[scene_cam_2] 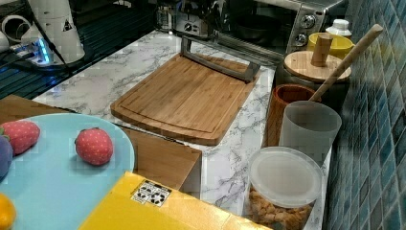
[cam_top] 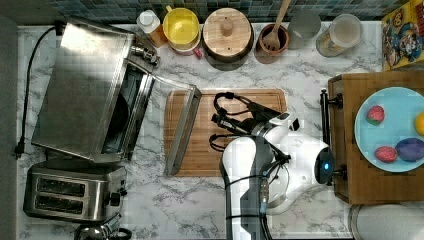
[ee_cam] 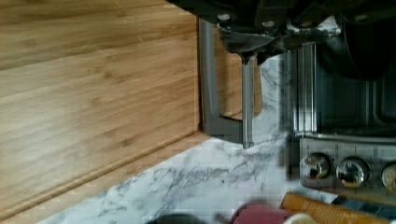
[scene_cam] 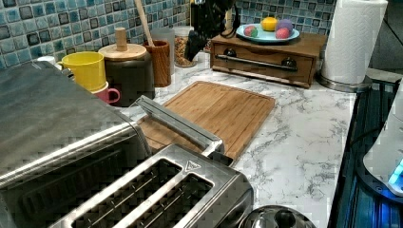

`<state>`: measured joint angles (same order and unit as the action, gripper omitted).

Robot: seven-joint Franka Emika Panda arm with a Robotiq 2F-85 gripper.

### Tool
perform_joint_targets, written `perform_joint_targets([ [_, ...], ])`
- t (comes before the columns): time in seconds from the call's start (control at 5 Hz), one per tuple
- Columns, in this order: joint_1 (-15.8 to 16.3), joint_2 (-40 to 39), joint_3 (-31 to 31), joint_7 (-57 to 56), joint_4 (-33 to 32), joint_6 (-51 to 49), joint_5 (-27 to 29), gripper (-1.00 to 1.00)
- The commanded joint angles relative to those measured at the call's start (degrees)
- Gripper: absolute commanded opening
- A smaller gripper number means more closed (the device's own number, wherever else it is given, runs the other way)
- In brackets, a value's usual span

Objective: Close the oven.

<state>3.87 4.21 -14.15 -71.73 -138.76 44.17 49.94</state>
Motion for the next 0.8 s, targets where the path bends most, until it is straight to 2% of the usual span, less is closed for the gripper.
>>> perform_joint_targets([
  [0.2, 0.9, -4.3, -1.3, -12.5, -1.6, -5.8, 8.1, -1.00],
  [0.8, -0.4, -12.2, -1.4, -31.9, -2.0, -7.8, 24.6, -1.00],
])
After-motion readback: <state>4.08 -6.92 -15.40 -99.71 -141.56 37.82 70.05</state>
